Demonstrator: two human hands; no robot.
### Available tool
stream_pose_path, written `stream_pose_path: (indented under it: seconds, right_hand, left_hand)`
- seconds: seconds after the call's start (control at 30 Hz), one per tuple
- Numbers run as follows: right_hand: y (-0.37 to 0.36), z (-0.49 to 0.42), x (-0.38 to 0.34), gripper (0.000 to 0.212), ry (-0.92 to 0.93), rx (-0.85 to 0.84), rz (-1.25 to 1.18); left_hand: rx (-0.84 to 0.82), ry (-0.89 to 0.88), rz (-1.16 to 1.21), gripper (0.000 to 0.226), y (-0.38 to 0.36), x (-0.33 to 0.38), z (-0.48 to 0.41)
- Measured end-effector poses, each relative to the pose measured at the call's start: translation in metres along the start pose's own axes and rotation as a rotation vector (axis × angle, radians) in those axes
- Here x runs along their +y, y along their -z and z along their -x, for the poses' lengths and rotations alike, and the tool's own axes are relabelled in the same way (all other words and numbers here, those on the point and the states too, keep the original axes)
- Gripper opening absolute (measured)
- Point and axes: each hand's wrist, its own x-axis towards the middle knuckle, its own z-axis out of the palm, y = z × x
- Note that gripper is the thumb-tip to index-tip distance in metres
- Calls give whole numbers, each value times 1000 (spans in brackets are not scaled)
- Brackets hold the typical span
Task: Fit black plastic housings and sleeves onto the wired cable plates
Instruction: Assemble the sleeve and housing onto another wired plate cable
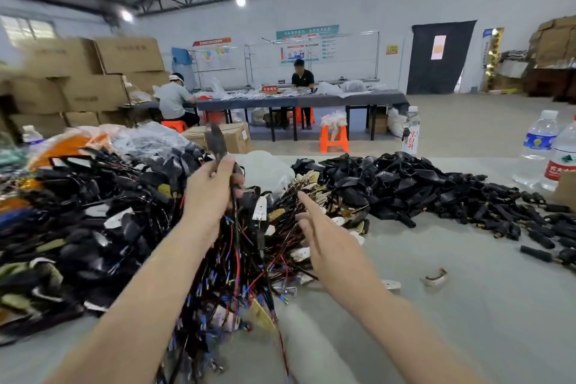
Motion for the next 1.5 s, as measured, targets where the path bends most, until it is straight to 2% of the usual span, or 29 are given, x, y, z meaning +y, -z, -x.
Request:
stream_pose_path:
  seconds: [0.1, 0.2, 0.3, 0.43, 0.57, 0.83, 1.0, 1.1, 1.27, 1.33, 1.37, 1.5]
  right_hand:
    - [2, -4, -1, 84, -45, -1, 7]
    - [6, -5, 3, 93, -65, 15, -52]
    - [11, -2, 15, 89, -106, 20, -69]
    - [14, 6, 40, 83, -172, -4, -27]
    - [13, 24, 64, 63, -153, -46, 35]
    - [11, 40, 91, 43, -200, -61, 22]
    - [9, 45, 104, 42, -264, -42, 28]
    - [13, 50, 115, 46, -298, -27, 52]
    - [28, 59, 133, 50, -318, -4, 44]
    - [34, 61, 136, 52, -328, 9, 37]
    - [36, 63, 136, 52, -330, 15, 33]
    - [42, 69, 140, 51, -342, 30, 17]
  left_hand:
    - [29, -41, -153, 26, 23, 38, -54]
    - [111, -68, -522, 40, 40, 61, -93]
    - [103, -58, -709, 58, 42, 53, -99]
    - [-57, -198, -827, 44, 19, 6, -77]
    - [-152, -301, -972, 40, -1, -32, -52]
    - [-357, -374, -1021, 28, -43, -51, -19]
    - [-579, -393, -1267, 28, -81, -86, -1]
    - [-525, -375, -1474, 31, -98, -106, 5]
    - [-423, -291, -1602, 37, -111, -119, 5]
    - [-437, -257, -1587, 27, -114, -119, 0]
    - [-421, -203, -1499, 23, -115, -117, -3]
    - [-325, 187, -778, 20, -116, -105, -28]
